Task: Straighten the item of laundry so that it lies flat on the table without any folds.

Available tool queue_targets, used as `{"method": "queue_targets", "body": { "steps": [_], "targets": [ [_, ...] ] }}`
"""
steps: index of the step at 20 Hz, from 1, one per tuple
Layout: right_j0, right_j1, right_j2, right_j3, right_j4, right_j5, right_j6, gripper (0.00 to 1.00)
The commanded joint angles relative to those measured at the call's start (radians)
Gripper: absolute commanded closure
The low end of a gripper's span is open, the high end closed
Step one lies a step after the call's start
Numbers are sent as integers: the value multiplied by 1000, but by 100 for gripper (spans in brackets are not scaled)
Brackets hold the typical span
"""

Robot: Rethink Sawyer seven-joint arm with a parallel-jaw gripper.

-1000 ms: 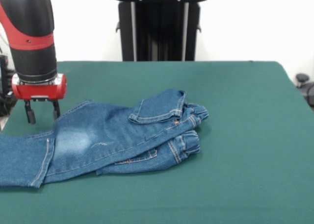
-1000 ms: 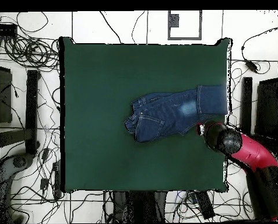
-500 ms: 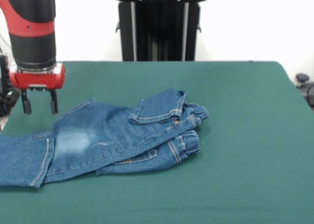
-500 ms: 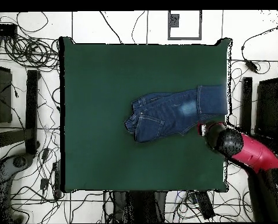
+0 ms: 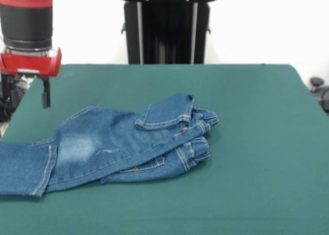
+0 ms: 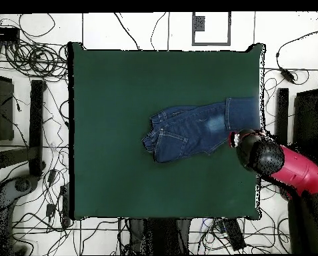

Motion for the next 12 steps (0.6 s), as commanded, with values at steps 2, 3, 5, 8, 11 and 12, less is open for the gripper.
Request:
{"method": "queue_targets", "body": {
  "steps": [2, 3, 5, 8, 11, 12],
  "targets": [
    [46, 21, 47, 94, 45, 85, 161, 0],
    [52, 20, 45, 89, 47, 89, 162, 0],
    [62, 15, 38, 81, 54, 108, 165, 0],
    [70, 22, 38, 86, 61, 104, 172, 0],
    [88, 20, 26, 84, 60, 107, 179, 0],
    [94, 19, 23, 82, 59, 108, 179, 0]
  ]
}}
